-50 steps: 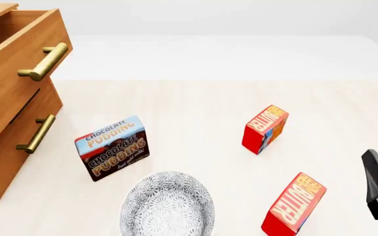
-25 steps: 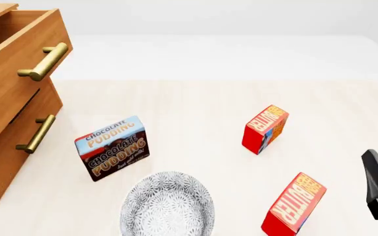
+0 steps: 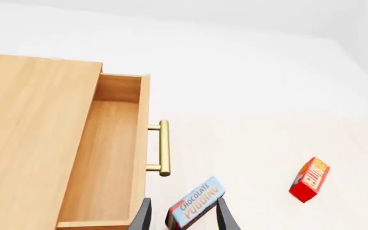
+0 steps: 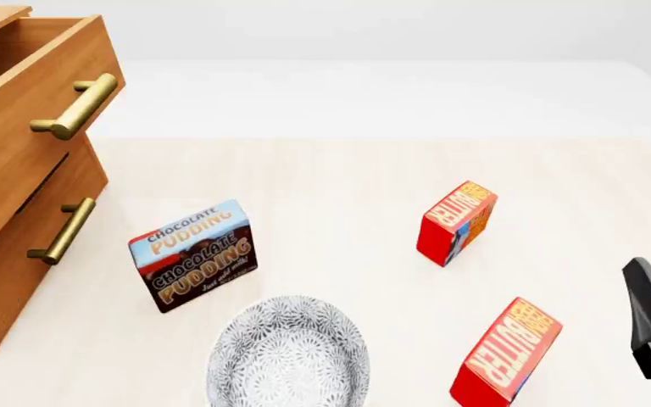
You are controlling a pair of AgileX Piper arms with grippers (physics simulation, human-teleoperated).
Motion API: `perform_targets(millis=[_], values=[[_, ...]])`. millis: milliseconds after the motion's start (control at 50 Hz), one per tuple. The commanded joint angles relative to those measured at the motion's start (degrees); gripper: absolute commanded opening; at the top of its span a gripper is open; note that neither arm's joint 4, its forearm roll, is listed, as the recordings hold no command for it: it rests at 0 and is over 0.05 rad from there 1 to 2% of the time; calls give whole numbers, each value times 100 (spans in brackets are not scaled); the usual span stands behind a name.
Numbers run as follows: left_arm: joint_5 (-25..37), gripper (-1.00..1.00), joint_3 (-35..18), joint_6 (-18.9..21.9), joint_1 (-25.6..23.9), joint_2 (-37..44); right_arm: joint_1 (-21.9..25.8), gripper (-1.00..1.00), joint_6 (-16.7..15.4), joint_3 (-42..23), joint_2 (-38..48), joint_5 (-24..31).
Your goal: Put the butter at the front in the top drawer of the cabinet and close it.
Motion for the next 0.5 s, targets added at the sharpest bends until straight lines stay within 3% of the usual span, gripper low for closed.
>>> perform_targets(millis=[20,240,500], values=[[330,100,-372,-134,46,597,0,100,-4,3,-2,-3],[890,100,-769,-72,226,1070,-2,100,-2,3,-3,-3],[1200,100,-823,77,553,1296,-1,100,-2,3,-3,-3]])
